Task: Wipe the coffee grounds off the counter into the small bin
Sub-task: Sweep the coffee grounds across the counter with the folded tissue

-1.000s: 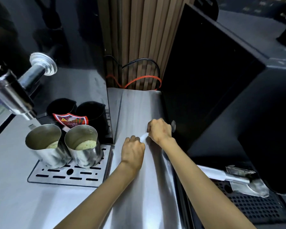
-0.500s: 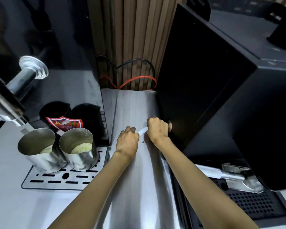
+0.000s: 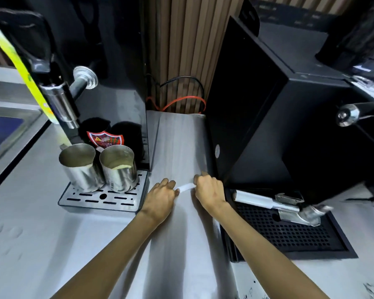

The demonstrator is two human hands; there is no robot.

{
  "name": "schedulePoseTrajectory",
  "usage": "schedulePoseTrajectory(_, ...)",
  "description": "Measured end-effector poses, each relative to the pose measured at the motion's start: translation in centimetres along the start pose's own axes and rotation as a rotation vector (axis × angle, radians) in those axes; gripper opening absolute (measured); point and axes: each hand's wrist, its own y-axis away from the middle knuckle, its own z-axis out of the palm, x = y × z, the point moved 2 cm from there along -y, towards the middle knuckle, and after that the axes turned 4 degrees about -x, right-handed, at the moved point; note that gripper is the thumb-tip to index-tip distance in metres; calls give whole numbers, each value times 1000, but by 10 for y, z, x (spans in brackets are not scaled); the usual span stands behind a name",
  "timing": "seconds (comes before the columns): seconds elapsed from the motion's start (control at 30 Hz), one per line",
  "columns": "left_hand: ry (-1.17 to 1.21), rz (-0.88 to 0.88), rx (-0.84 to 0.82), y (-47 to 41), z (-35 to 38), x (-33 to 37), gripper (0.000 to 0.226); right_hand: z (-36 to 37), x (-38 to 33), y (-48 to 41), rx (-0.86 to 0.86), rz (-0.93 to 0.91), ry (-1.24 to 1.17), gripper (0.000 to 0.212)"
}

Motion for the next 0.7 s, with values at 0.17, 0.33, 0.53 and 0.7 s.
schedulePoseTrajectory(0.17, -48, 89, 88, 43, -2, 18, 12, 5, -2, 45, -23, -34, 39, 26)
schedulePoseTrajectory(0.33, -28, 153, 82, 81, -5, 35, 19, 11, -4, 85, -37, -40, 67, 30)
schedulePoseTrajectory(0.53, -109, 307, 96, 129, 22, 55, 22, 28, 5, 141, -39, -46, 47, 27)
schedulePoseTrajectory(0.7, -119, 308, 97, 144, 27, 58, 19, 22, 9, 165, -9, -54, -12, 24)
